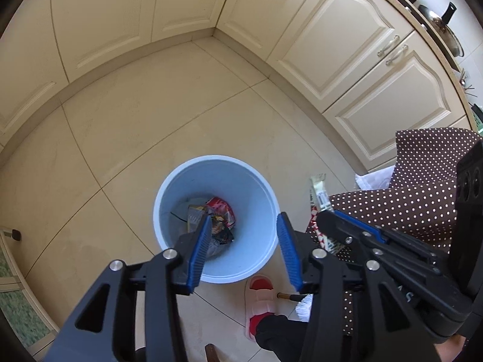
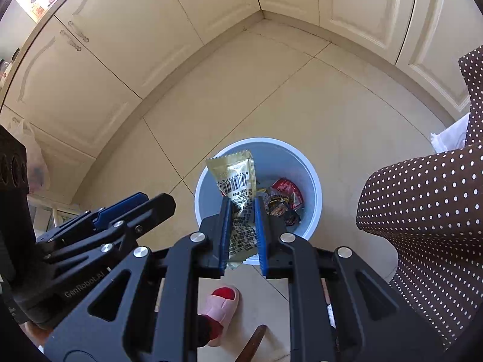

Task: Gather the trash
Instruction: 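Carry both wrappers over the bucket and open both tools, then swing both tools back toward the table trash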

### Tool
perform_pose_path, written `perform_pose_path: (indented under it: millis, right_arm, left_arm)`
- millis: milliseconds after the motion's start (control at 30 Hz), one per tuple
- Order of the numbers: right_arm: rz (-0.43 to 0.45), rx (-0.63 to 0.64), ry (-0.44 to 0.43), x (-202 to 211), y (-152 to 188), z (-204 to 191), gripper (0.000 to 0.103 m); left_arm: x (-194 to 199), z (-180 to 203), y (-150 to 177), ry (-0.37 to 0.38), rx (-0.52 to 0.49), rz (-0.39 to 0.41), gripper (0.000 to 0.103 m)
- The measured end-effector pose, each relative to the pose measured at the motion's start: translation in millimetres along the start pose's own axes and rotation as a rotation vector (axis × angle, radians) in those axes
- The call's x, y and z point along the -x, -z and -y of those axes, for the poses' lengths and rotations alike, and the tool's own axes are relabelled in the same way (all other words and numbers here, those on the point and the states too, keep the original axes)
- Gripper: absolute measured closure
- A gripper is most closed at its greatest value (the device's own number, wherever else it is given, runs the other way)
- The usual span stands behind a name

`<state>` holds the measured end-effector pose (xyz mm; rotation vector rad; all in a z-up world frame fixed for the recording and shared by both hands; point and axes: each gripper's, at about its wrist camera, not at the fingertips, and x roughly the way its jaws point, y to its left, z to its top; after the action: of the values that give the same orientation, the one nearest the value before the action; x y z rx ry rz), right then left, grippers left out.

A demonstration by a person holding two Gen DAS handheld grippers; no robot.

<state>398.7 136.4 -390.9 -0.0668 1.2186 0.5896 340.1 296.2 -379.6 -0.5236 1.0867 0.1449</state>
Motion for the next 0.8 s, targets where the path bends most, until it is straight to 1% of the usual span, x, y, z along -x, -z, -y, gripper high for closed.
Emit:
perform_pose_path:
  millis: [133, 233, 333, 400, 700, 800]
  right_arm:
    - [0.006, 0.004, 0.003, -2.2, -2.6, -4.4, 0.087]
    - [0.010, 0.008, 0.005, -3.1, -4.9, -7.8, 0.087]
    - [0.016, 0.013, 0.009, -2.9, -6.7, -11.4, 0.084]
    - [0.022, 0.010, 0.010, -2.5, -8.0, -13.8, 0.084]
    - [0.040, 0.009, 0.012, 3.8, -10.7, -17.1, 0.082]
    - [0.043, 0.010, 0.014, 9.2, -8.2, -15.0, 0.082]
  left_arm:
    - [2.8, -7.6, 0.2, 0.001, 0.015, 0.004, 0.058]
    - [4.8, -12.8, -0.4, 0.001, 0.026, 0.007, 0.056]
    - [6.0, -18.3, -1.5, -0.003, 0.041, 0.010, 0.056]
    - [6.6, -22.1, -1.9, -0.001, 0.053, 0.010, 0.056]
    - [8.7, -23.2, 2.4, -0.001, 0.071, 0.018, 0.055]
    - [13.2, -20.2, 4.3, -0.035, 0.048, 0.033, 0.055]
